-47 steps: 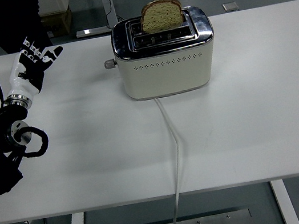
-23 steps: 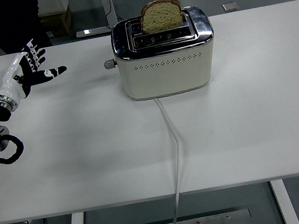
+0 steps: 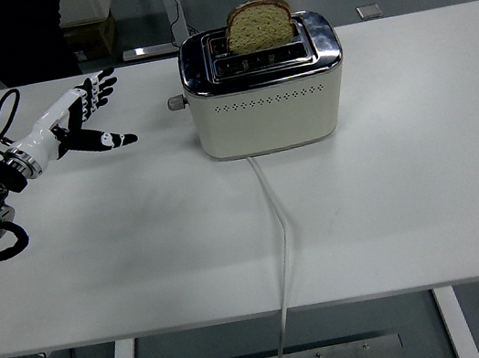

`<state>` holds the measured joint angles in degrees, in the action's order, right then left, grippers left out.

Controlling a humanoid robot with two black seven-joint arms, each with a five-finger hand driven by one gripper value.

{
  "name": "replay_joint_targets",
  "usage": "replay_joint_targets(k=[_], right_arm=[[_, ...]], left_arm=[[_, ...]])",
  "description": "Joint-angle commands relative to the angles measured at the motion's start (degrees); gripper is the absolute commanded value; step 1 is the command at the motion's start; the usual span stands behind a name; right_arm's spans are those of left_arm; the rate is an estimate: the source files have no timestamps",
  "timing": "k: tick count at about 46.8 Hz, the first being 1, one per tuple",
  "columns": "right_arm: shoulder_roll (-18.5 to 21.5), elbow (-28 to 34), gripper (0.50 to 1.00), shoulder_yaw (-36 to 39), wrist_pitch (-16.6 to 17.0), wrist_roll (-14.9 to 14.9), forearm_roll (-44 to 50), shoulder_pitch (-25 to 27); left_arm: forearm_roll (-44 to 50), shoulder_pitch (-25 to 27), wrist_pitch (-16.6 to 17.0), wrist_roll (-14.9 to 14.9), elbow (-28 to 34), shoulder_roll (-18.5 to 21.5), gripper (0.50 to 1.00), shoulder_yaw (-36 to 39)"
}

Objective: Press down toaster

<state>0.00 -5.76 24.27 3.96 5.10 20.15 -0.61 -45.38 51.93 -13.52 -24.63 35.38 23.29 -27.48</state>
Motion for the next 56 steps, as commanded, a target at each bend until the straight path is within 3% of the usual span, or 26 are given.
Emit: replay_joint_targets(k=[1, 14, 56], right_arm=[[0.00, -0.04, 1.000, 0.08, 0.00, 0.00, -0.02, -0.01], [0.00, -0.04, 1.000, -0.01, 0.00, 0.00, 0.07, -0.01], [0.00, -0.04, 1.000, -0.01, 0.00, 0.00, -0.02, -0.01]], left_arm=[[-2.78, -0.07, -0.02, 0.02, 3.11, 1.75, 1.000, 1.38], [-9.29, 0.54, 0.16, 0.11, 6.02, 4.92, 1.000, 5.51], [-13.33, 4.23, 0.16, 0.11, 6.72, 3.60, 1.000, 10.35]])
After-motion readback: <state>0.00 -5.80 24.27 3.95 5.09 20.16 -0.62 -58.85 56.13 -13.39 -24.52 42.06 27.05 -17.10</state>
